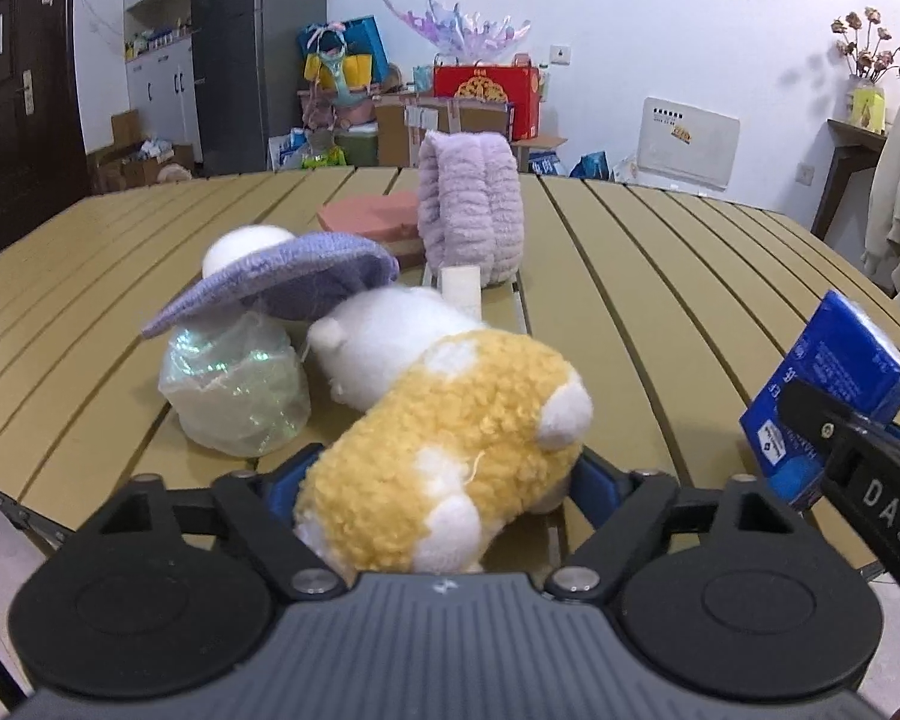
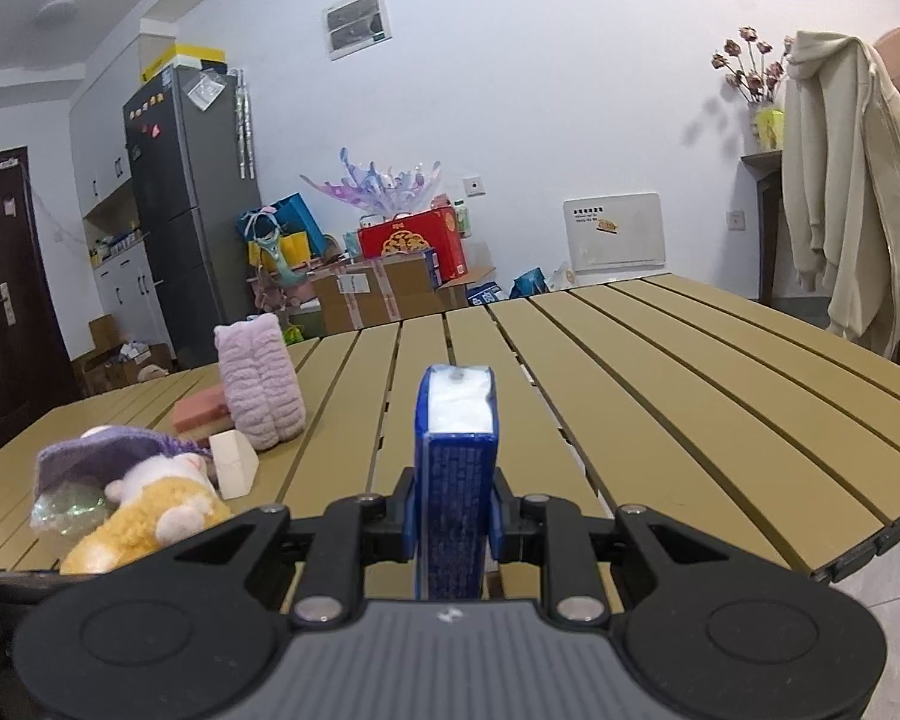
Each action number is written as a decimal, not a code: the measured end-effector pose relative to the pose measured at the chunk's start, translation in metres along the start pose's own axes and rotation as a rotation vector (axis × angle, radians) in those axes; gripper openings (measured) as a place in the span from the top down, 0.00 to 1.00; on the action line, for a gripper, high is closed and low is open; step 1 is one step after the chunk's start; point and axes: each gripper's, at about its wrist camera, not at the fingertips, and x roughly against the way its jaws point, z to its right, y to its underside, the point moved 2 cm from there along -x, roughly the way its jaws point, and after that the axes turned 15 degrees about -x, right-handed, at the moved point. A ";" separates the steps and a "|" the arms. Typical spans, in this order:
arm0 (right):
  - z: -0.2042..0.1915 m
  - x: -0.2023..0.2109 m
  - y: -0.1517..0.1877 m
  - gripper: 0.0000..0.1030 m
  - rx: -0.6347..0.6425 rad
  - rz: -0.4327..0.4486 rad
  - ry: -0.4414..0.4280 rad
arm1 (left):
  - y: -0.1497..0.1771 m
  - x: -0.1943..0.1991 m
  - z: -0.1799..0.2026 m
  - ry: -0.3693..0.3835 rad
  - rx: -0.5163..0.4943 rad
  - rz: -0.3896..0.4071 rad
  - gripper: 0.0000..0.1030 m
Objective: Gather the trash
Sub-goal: 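Grasp the yellow plush with the left tool while the right tool holds the blue box, then lift the yellow plush and blue box off the table and carry them to the bin, then lower the yellow plush into the bin and open the left tool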
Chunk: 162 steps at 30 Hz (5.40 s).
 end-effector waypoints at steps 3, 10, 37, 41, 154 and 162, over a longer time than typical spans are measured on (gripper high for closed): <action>-0.001 0.000 0.000 0.80 0.013 0.001 -0.005 | 0.002 0.004 -0.002 -0.012 -0.015 0.017 0.21; -0.002 0.004 0.000 0.80 0.017 0.009 -0.017 | 0.002 0.017 -0.006 -0.014 -0.037 0.061 0.24; -0.005 0.056 -0.011 0.80 0.052 0.048 -0.072 | 0.011 0.085 -0.023 0.032 -0.077 0.136 0.25; -0.006 0.066 -0.009 0.80 0.064 0.039 -0.074 | 0.015 0.096 -0.027 0.040 -0.079 0.145 0.25; 0.008 0.082 0.204 0.80 0.244 -0.545 0.183 | 0.234 0.059 -0.118 -0.015 0.007 -0.412 0.25; 0.010 0.078 0.202 0.80 0.243 -0.526 0.199 | 0.223 0.048 -0.092 0.029 -0.001 -0.414 0.25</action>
